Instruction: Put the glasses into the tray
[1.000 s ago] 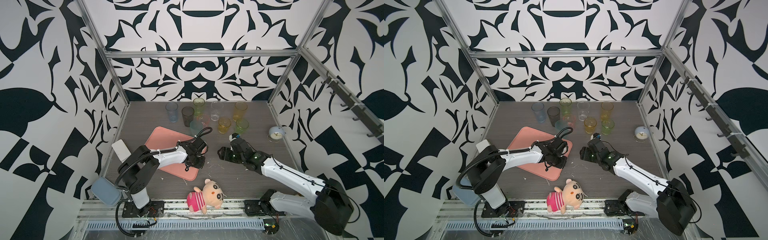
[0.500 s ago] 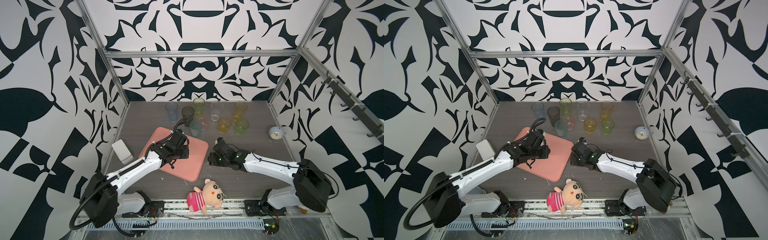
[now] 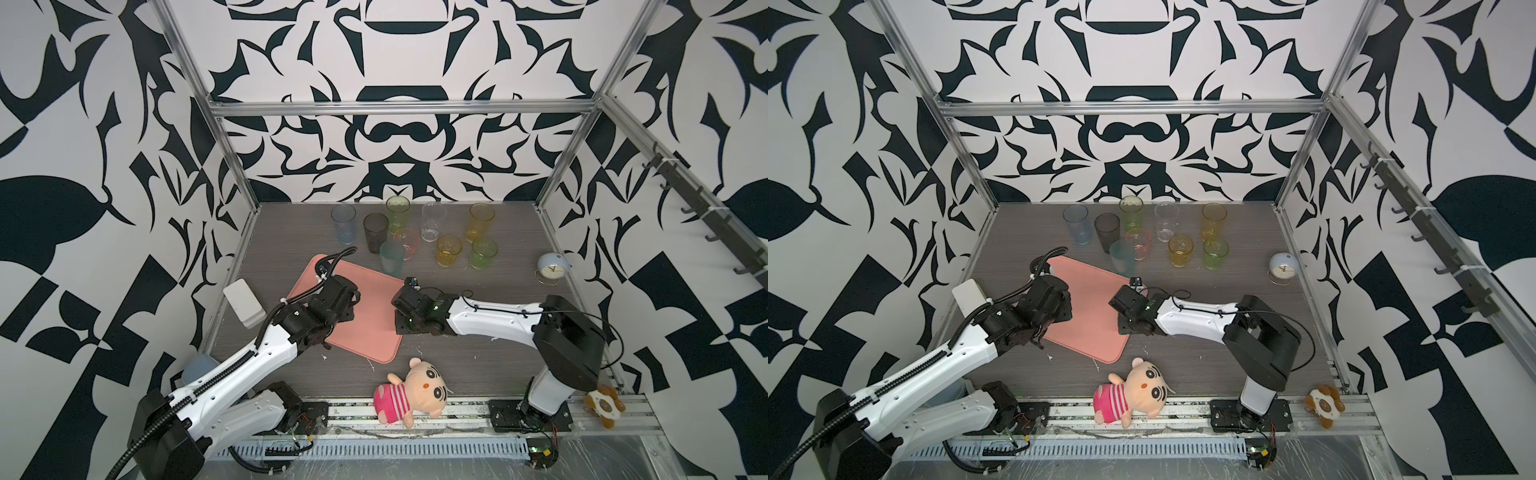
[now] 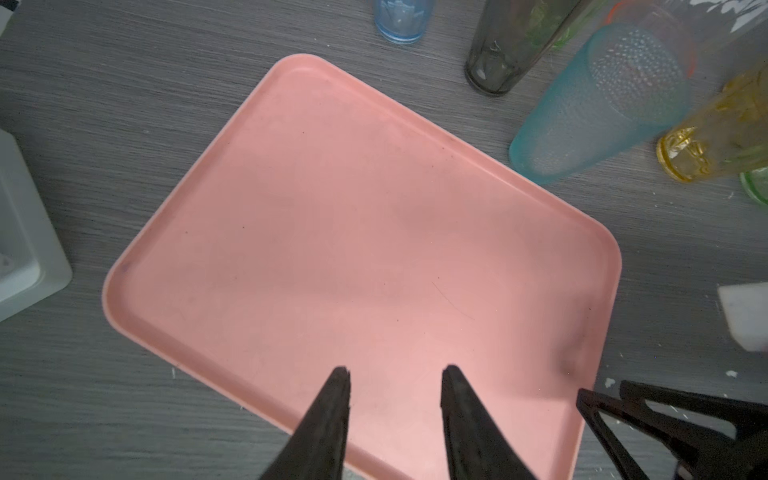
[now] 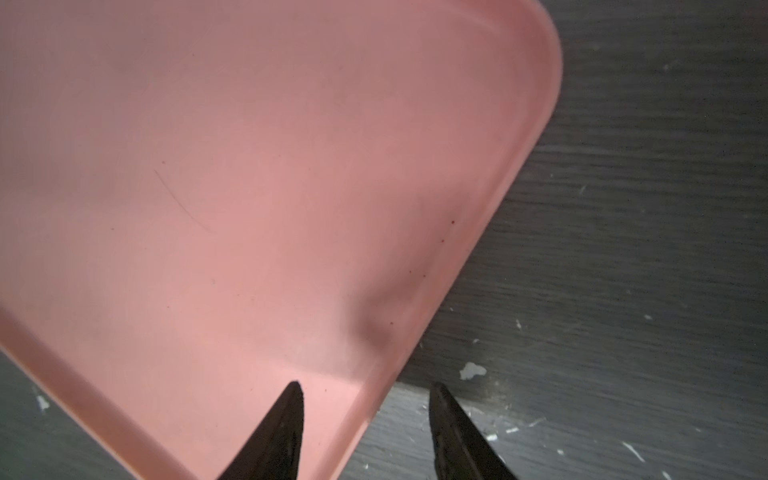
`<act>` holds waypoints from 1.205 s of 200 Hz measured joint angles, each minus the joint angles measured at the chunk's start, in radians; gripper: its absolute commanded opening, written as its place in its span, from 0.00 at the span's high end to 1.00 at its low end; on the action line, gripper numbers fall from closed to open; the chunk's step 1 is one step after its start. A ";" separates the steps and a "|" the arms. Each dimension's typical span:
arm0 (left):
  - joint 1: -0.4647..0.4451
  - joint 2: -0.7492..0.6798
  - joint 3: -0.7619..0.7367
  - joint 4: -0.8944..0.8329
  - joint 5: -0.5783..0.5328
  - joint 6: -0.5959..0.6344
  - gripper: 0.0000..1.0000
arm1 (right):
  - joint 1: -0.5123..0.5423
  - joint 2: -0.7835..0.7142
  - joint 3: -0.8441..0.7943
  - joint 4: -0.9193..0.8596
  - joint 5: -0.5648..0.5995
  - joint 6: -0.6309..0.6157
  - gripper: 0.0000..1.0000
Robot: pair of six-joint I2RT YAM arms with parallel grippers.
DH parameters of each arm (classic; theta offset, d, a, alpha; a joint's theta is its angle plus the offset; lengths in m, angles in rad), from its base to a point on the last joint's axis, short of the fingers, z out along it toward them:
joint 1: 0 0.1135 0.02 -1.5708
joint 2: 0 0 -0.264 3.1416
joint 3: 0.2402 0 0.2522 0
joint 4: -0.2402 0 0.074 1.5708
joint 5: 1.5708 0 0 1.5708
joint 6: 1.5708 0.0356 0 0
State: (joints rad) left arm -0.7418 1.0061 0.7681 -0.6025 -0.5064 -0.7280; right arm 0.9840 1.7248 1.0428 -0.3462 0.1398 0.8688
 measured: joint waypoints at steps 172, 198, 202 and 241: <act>0.000 -0.028 -0.010 -0.008 -0.026 -0.006 0.58 | 0.006 0.092 0.068 -0.129 0.072 -0.030 0.83; 0.000 -0.029 -0.010 -0.008 -0.026 -0.006 0.58 | -0.001 0.091 0.067 -0.133 0.076 -0.039 0.88; 0.000 -0.029 -0.010 -0.008 -0.026 -0.006 0.58 | -0.005 0.089 0.064 -0.132 0.076 -0.042 0.89; 0.000 -0.041 -0.034 -0.008 -0.026 -0.005 0.57 | -0.074 0.053 0.021 -0.119 0.077 -0.072 0.98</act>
State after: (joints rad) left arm -0.7418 0.9649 0.7345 -0.6102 -0.5323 -0.7334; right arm 0.9104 1.7782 1.0637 -0.4656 0.2165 0.7971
